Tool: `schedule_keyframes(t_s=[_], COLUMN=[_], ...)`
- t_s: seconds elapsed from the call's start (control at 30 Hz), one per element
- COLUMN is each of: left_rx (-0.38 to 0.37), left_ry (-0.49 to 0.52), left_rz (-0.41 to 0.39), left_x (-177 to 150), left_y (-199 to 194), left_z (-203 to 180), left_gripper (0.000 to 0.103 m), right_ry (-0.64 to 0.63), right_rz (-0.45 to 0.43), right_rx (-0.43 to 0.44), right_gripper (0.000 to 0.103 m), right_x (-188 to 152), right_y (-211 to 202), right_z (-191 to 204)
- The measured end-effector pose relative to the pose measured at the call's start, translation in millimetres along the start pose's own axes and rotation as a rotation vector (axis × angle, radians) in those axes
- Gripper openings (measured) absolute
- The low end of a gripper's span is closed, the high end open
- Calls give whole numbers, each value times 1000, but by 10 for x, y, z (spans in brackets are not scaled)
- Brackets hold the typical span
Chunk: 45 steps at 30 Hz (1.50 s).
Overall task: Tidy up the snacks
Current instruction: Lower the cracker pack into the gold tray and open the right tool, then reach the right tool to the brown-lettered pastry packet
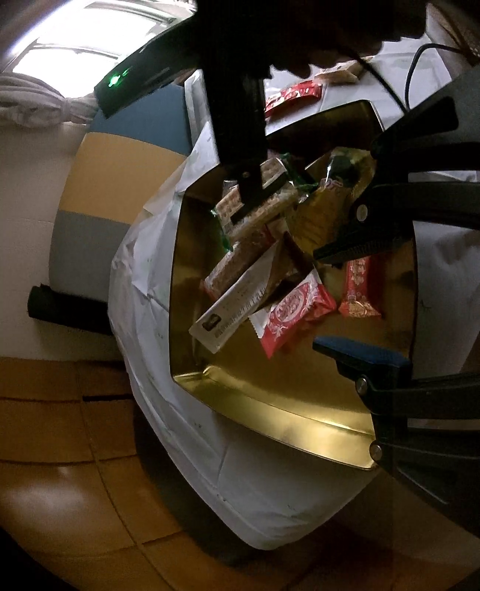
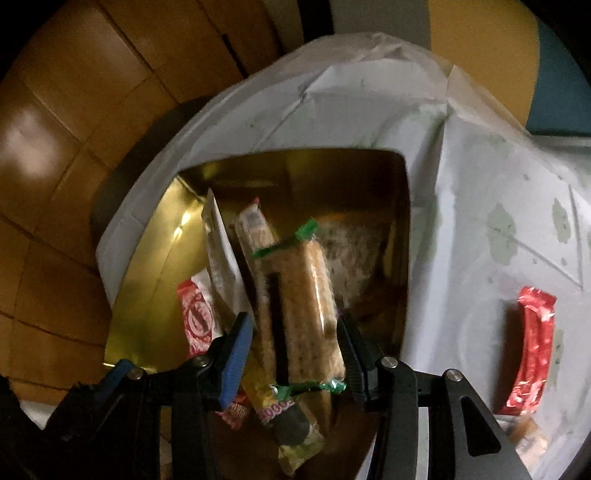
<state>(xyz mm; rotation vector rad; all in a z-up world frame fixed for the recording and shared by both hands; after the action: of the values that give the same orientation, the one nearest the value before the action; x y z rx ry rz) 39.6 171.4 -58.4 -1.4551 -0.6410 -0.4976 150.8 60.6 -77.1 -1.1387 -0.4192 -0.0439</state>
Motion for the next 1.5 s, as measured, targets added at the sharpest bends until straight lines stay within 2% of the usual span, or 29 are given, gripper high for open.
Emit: schedule_keyframes(t_s=[0.03, 0.33, 0.6, 0.8, 0.97, 1.1, 1.27, 1.33, 1.5], left_rx=[0, -5, -3, -10, -15, -20, -34, -43, -65], left_ry=[0, 23, 44, 66, 84, 104, 130, 141, 169], left_rz=[-1, -6, -15, -21, -20, -14, -16, -22, -24], left_x=[3, 12, 33, 46, 52, 46, 54, 67, 89], left_y=[-2, -34, -84, -122, -129, -127, -140, -155, -167], left_z=[-1, -91, -146, -240, -309, -391, -496, -538, -678], left_gripper=[41, 41, 41, 41, 41, 41, 41, 41, 41], right_ry=[-3, -49, -82, -72, -29, -8, 24, 22, -44], right_rz=[0, -38, -163, -221, -241, -244, -203, -172, -57], right_rx=[-2, 7, -5, -30, -51, -73, -124, -150, -205], right_gripper=[56, 56, 56, 58, 60, 68, 71, 82, 89], right_x=[-33, -184, -242, -361, -492, -631, -800, -880, -1039], right_y=[7, -197, -533, -823, -1037, -1160, -1226, -1258, -1224], right_z=[-2, -74, -130, -388, -764, -1097, -1531, -1723, -2026])
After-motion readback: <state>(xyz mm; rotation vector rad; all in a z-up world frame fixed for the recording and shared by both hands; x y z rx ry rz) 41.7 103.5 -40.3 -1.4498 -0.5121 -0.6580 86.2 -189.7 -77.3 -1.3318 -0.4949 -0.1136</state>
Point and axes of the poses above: each gripper's, at about its wrist camera, not at the fingertips, and y roughly the way its jaws point, z to its left, x to its top, the point moved 5 cm from there along y, roughly the way its jaws point, and after that the axes turned 8 degrees about y, right-handed, at the moved point
